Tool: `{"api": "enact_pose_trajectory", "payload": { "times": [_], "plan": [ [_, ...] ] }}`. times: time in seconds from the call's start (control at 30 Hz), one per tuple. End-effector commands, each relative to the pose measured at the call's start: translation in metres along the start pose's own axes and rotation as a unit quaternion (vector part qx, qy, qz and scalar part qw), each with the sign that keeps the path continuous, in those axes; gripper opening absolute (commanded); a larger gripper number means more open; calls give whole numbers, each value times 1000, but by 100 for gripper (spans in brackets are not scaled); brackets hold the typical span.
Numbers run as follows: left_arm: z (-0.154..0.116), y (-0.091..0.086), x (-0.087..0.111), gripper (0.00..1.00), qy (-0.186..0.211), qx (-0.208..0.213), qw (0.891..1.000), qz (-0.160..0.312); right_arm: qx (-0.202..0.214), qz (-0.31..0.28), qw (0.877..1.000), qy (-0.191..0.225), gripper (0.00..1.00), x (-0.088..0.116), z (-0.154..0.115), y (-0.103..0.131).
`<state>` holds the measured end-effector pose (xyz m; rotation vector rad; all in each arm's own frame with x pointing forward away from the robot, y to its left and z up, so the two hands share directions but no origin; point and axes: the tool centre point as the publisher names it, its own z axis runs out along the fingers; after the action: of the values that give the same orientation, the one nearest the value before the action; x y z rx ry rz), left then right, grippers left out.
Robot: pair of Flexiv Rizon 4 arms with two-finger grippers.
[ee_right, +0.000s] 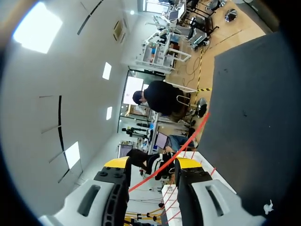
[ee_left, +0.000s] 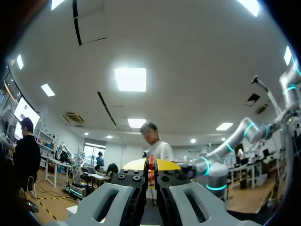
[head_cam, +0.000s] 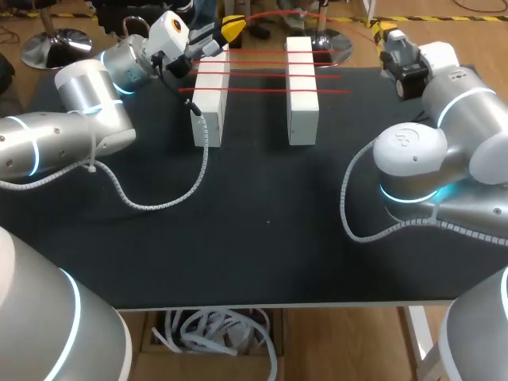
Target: Grab the tape and strap the tape.
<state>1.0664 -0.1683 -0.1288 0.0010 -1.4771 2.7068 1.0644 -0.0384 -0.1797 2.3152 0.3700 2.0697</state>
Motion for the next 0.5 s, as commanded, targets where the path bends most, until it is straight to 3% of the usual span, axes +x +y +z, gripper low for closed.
{"api": "enact_pose_trajectory", "payload": {
  "times": [0.03, 0.33, 0.5],
  "plan": [
    [-1, 1, -1, 0, 2, 1, 1000, 0, 6, -2, 1000, 3, 42, 3, 2, 4],
    [-1, 1, -1, 0, 2, 1, 1000, 0, 8, -8, 1000, 9, 43, 6, 3, 4],
    [-1, 1, -1, 0, 2, 1, 1000, 0, 9, -9, 1000, 6, 31, 6, 3, 4]
  ]
}}
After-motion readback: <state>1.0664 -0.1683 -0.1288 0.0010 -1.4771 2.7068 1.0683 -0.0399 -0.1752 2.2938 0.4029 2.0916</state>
